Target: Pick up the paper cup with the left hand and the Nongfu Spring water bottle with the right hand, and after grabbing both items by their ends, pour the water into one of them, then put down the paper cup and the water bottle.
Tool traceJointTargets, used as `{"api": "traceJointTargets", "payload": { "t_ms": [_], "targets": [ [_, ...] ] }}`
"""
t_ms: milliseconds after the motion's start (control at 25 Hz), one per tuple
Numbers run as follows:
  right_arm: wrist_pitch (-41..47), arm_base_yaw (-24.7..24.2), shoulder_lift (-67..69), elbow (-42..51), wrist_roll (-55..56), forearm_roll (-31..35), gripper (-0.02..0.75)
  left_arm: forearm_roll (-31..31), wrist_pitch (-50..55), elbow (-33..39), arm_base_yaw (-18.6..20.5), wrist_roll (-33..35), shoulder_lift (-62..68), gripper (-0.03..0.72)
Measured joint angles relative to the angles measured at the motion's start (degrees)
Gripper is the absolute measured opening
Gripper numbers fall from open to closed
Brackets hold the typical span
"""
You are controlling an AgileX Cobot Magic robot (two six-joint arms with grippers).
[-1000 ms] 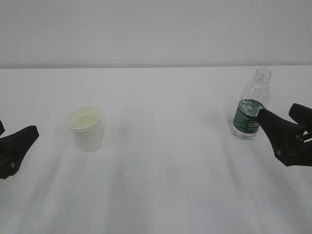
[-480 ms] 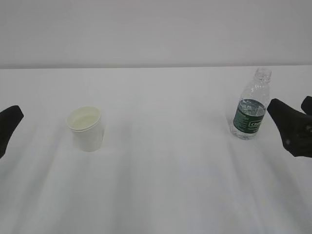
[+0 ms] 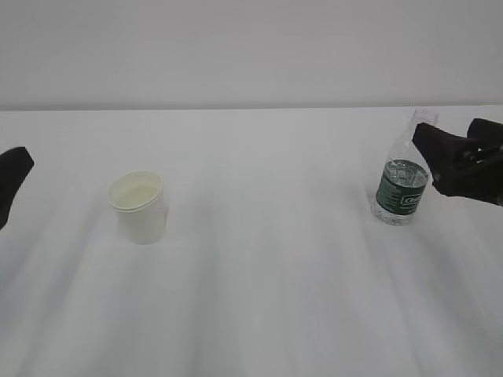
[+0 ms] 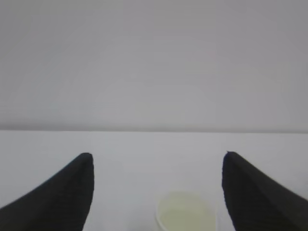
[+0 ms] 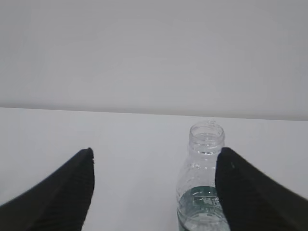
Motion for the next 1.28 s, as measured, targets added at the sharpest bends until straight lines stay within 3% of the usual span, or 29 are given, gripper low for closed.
{"api": "traceJointTargets", "payload": {
  "t_ms": [280,680,1280],
  "targets": [
    [5.1,0.0,0.0,-3.2,0.0,-0.8,0.587,0.0,3.8,-6.7,0.0,0.0,0.0,0.593],
    [20.4,0.0,-4.8,-10.7,-0.4,-0.9,0.587,0.1,26.2,-18.0,0.0,0.0,-6.9,0.593],
    [39.3,0.0,-20.1,-11.9,-0.6,-0.9,0.587,0.1,49.6,-18.9,0.0,0.0,-26.3,0.589]
  ]
}}
